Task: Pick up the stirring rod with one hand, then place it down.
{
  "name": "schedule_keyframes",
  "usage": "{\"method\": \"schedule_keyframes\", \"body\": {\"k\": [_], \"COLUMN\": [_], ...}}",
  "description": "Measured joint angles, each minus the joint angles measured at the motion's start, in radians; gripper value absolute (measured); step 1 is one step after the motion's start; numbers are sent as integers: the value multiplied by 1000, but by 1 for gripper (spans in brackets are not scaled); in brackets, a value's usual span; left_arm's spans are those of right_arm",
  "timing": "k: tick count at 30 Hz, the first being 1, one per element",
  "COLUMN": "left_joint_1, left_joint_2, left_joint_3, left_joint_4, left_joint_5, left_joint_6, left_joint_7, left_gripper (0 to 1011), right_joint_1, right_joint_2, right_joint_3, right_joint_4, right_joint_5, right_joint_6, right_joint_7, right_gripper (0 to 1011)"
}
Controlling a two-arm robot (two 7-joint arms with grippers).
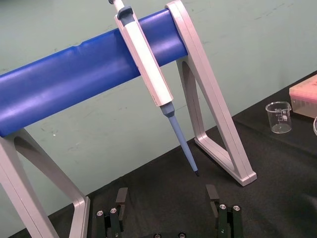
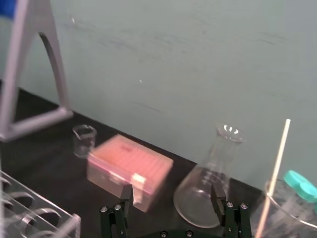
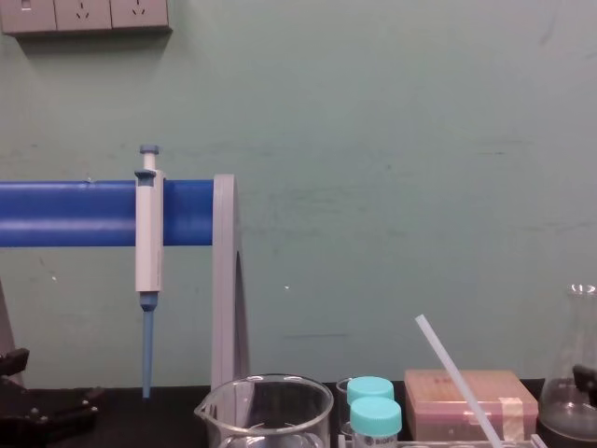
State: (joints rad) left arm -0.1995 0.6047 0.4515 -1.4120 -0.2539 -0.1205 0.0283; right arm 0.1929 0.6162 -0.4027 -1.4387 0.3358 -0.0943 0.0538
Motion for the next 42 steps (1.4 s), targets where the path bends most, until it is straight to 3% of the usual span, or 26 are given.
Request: {"method": "schedule_keyframes", "body": {"k": [5,10,15,20,27,34,42], "left_joint_1": [0,0,0,0,0,0,0], "left_joint_2": [0,0,0,0,0,0,0], "left_joint_3": [0,0,0,0,0,0,0], "left_joint_4": [0,0,0,0,0,0,0], "left_joint_5": [0,0,0,0,0,0,0], "left_joint_6": [0,0,0,0,0,0,0], "left_joint_7": [0,0,0,0,0,0,0], "left_gripper": [1000,1000,1000,1000,1000,1000,1000], "right_joint_1": [-20,-29,-26,-4,63,148,210], "right_joint_2": [16,41,58,75,82,42,-5], "right_joint_3": [61,93,95,67,-5,-70,-105], "right_joint_4": [-70,-134,-172,-195,-174,-91,-4], "right_joint_5": [165,287,325,322,269,215,189], "right_joint_6": [83,192,242,259,277,294,310], "right_joint_7": [138,264,351,425,492,518,530], "right_gripper": [1000,1000,1002,1000,1000,1002,1000]}}
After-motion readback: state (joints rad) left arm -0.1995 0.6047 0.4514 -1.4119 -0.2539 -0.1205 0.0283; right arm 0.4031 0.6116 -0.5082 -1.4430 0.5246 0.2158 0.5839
